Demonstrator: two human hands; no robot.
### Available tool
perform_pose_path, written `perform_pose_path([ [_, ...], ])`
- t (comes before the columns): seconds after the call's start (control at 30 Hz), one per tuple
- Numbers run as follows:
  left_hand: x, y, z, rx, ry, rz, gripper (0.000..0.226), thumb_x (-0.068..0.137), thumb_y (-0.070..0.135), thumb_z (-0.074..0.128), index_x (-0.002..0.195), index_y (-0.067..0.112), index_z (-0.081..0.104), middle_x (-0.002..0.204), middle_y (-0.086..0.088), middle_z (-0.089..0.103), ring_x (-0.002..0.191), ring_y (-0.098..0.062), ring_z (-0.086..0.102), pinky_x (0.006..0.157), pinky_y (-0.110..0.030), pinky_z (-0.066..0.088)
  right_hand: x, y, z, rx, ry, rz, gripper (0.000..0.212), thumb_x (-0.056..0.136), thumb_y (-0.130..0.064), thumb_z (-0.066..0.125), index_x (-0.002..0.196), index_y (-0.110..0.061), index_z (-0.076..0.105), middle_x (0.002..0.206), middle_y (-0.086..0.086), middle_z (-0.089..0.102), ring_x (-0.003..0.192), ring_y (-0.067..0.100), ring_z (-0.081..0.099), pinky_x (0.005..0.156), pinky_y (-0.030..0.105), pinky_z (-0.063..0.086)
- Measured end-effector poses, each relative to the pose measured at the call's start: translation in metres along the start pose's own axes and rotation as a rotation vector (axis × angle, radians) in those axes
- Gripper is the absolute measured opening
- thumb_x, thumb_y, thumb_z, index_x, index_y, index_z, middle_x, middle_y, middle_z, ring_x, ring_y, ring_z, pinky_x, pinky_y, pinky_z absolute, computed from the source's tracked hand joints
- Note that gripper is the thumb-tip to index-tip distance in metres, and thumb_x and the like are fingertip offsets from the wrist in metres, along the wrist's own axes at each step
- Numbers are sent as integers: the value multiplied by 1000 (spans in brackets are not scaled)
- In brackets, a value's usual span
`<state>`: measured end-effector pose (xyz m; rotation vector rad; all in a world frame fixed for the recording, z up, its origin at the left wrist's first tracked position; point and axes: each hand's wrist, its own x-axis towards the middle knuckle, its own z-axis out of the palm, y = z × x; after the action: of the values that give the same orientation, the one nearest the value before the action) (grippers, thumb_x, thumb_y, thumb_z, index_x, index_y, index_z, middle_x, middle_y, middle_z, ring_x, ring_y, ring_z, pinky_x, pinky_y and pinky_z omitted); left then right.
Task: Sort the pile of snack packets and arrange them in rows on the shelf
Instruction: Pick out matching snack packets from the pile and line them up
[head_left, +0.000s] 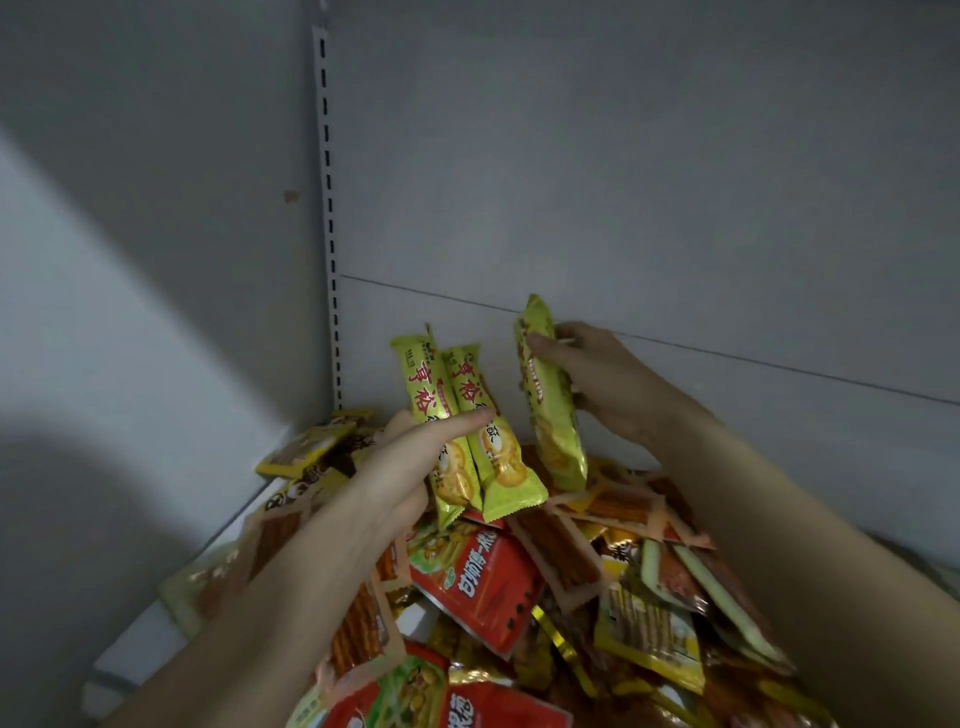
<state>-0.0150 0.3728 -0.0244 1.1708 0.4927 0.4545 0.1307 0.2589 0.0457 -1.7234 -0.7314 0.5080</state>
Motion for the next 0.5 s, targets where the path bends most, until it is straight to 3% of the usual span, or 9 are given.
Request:
perform_pose_path([
  [0.1,-20,-9,32,11,-42,10,29,79,12,82,106,9,72,97,-9,78,93,-26,75,93,-45,56,-37,12,-25,194,14,142,33,100,-30,57,107,0,65,96,22,72,85,32,71,76,43,59],
  [0.2,-47,-25,70,43,-110,18,32,79,16,82,109,12,73,103,-6,78,105,-26,72,104,-49,49,-84,29,-57,326,35,243,41,101,-37,52,111,0,68,102,19,72,87,31,69,78,43,60],
  [0.3,-84,-49,117,57,-188,13,43,73,19,87,114,14,72,108,-6,77,109,-28,70,106,-54,46,-142,52,-96,330,45,308,37,103,-41,47,113,-12,68,100,10,75,87,28,73,68,38,60],
  [0.43,-143,-91,189,55,-244,-51,29,79,13,83,106,14,73,103,-7,78,102,-28,73,100,-53,52,-232,76,-155,324,183,325,34,101,-36,51,104,-10,71,99,11,74,87,26,70,76,37,57],
  [0.5,-171,-111,225,55,-278,-90,36,76,12,83,110,11,72,102,-8,78,101,-27,73,97,-51,54,-276,84,-186,322,238,284,24,97,-29,52,100,-11,69,97,11,69,86,24,65,77,35,55],
])
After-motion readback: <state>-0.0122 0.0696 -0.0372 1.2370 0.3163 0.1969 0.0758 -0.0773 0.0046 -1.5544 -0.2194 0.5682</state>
